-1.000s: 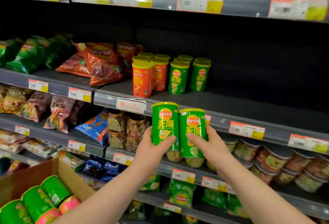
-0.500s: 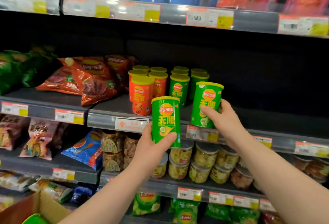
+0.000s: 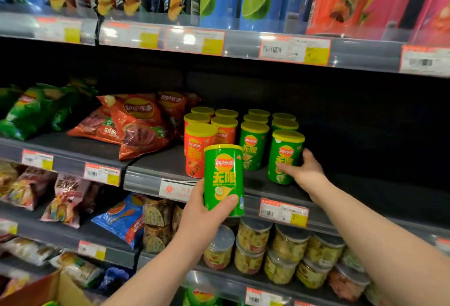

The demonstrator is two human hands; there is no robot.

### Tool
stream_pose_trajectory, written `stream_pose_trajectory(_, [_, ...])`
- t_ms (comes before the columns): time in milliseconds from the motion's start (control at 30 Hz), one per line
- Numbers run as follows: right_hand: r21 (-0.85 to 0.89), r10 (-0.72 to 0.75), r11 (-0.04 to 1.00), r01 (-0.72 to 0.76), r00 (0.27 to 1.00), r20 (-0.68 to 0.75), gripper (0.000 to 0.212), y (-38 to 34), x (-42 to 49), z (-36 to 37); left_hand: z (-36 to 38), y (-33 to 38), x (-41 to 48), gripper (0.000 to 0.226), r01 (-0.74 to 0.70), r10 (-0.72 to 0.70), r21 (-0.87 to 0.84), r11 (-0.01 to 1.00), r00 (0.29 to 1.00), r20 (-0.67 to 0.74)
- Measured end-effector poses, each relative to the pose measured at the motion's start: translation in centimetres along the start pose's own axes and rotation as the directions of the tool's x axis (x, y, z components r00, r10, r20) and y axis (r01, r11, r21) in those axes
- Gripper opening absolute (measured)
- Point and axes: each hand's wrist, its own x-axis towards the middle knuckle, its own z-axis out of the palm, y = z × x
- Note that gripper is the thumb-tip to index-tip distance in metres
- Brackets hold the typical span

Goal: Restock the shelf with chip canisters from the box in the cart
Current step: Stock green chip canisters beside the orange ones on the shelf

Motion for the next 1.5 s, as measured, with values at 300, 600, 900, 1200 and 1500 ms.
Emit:
stream_pose_trajectory(300, [-0.047, -0.011, 0.999, 0.012, 0.999, 0.036, 0.074, 0.0, 1.4, -0.6, 2.1, 0.6, 0.6, 0.030, -0.056, 0.055, 0.020, 0.998, 0.998, 0.018])
stream_pose_trajectory(600, [0.056, -0.120, 0.991, 0.119, 0.992, 0.025, 0.027, -1.4, -1.5, -1.3, 3.6, 0.5, 2.2, 0.047, -0.140, 0.136, 0.092, 0.986, 0.989, 0.052])
stream_pose_trajectory(900, [0.203, -0.173, 0.975, 0.091, 0.883, 0.436, 0.036, -1.9, -5.1, -0.2, 6.3, 0.3, 4.1, 0.065, -0.291, 0.250, 0.343, 0.893, 0.955, 0.161])
stream_pose_trajectory(1200, [-0.024, -0.162, 0.985, 0.168, 0.971, 0.176, 0.053, -1.1, -3.9, 0.6, 3.4, -3.7, 6.4, 0.056, -0.356, 0.374, 0.932, 0.067, 0.875, 0.308])
stream_pose_trajectory(1500, [-0.173, -0.141, 0.973, 0.153, 0.987, 0.079, 0.074, -0.1, -3.1, 1.7, 2.9, -5.4, 7.0, 0.049, -0.403, 0.560, 0.915, 0.011, 0.761, 0.329])
